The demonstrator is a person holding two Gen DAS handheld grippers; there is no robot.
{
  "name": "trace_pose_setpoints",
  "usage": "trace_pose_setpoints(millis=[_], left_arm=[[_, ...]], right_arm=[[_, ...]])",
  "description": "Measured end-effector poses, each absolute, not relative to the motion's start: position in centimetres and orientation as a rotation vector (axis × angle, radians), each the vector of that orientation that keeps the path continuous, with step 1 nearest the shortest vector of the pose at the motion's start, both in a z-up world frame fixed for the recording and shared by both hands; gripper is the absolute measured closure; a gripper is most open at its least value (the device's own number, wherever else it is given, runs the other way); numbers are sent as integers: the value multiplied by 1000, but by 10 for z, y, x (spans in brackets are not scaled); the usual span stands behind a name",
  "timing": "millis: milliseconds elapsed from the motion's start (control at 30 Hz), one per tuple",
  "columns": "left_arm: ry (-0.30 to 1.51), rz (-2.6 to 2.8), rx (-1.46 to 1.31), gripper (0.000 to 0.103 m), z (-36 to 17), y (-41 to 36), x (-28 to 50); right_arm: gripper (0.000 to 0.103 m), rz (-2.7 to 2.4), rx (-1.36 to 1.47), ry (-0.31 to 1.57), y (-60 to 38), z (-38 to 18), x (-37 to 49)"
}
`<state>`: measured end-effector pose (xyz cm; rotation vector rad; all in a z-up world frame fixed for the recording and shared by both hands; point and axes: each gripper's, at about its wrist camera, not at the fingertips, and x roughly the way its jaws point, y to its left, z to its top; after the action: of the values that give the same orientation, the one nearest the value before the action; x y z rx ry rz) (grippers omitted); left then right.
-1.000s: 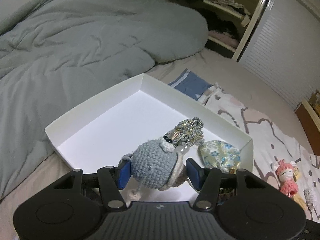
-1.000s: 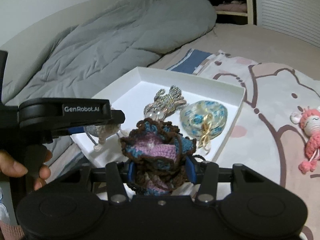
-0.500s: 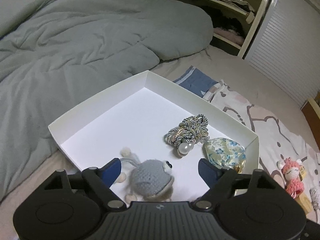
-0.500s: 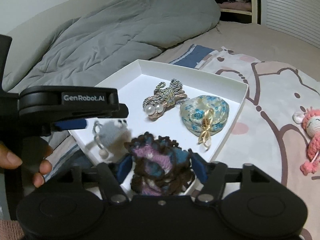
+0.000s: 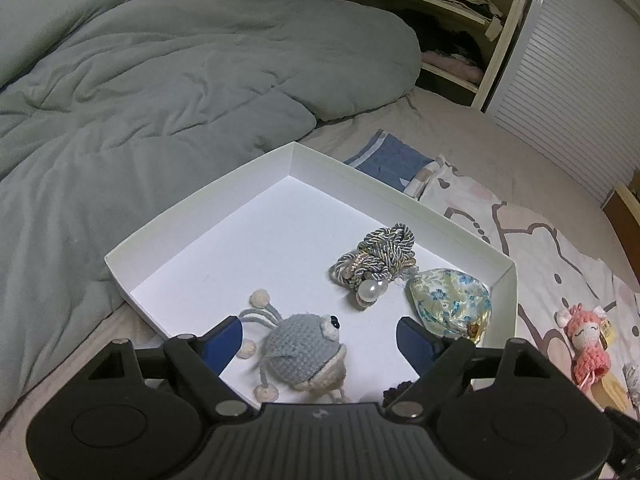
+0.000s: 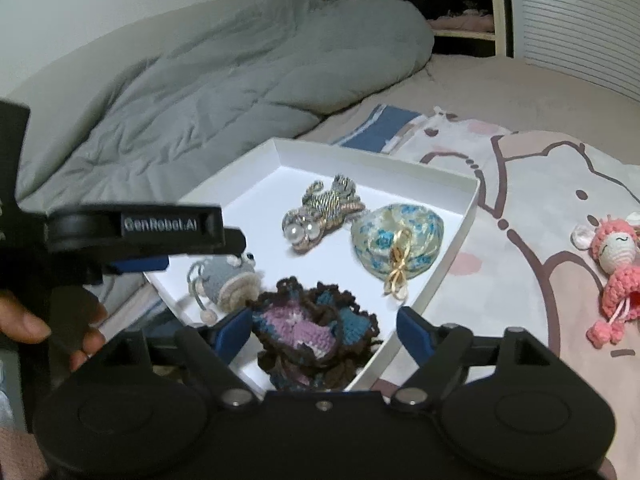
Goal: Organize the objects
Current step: 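Lower both toys into the white box and open both tools, then withdraw both tools from the box toward the wooden block and white ball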
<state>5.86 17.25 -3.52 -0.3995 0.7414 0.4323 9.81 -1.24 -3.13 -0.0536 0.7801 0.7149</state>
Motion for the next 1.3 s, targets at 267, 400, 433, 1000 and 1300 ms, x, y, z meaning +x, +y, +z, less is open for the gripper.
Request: trace_pose_setpoints(millis=[267, 400, 433, 1000, 1300], left_arm=[[726, 423, -348, 11, -18, 164, 48], [707, 420, -311, 6, -5, 159, 41], [700, 423, -303, 4, -2, 157, 39], [690, 397, -273, 0, 15, 127, 18], [676, 391, -234, 0, 25, 112, 0]], right_arm=[[18, 689, -34, 759, -25, -21, 98], [12, 682, -29, 745, -33, -14, 96], [12, 681, -27, 742, -35, -12, 95], [0, 639, -49, 703, -76, 15, 80], [0, 610, -56, 695, -100, 17, 75]])
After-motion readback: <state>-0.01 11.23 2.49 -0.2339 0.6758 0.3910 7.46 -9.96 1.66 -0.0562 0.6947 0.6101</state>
